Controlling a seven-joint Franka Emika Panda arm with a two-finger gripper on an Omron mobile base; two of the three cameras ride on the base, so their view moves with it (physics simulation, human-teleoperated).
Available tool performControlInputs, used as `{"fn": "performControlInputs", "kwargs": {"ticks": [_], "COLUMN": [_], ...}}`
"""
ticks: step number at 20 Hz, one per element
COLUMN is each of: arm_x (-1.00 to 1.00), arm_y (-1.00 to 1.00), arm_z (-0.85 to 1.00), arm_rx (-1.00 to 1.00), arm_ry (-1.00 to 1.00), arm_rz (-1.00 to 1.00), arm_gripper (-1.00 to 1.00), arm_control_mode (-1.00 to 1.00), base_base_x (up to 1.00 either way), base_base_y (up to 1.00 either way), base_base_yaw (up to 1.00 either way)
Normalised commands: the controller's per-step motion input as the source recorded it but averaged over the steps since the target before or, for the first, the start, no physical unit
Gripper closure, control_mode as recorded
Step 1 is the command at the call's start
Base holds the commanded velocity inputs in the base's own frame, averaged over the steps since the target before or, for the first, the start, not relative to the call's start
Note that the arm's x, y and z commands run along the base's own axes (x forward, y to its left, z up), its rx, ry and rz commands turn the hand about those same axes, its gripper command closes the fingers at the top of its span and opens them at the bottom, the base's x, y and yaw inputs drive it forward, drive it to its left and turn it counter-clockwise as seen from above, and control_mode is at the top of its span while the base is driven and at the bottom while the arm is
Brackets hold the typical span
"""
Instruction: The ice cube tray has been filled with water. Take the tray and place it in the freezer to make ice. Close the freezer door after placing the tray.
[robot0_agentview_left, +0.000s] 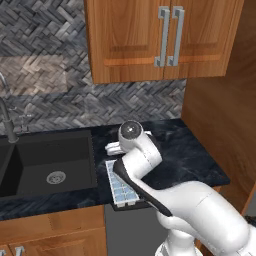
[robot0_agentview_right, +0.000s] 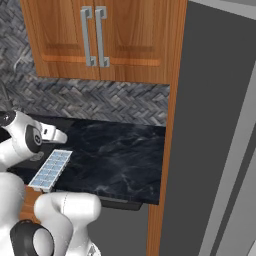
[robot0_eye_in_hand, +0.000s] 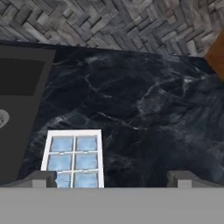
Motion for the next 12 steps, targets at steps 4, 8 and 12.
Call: {"fn": "performControlInputs", "kwargs": {"ticks": [4, 8, 12], "arm_x": [-0.45, -0.56, -0.62], "arm_y": [0.32, 0.38, 0.36], "arm_z": [0.4, 0.04, 0.0], "arm_rx": [-0.25, -0.34, -0.38], "arm_ry": [0.21, 0.21, 0.12], "arm_rz": [0.26, 0.35, 0.35], "arm_gripper": [-1.0, -1.0, -1.0], "arm_control_mode": [-1.0, -1.0, -1.0], "base_base_x": [0.0, 0.0, 0.0], "base_base_y": [0.0, 0.0, 0.0], "base_base_yaw": [0.0, 0.0, 0.0]}}
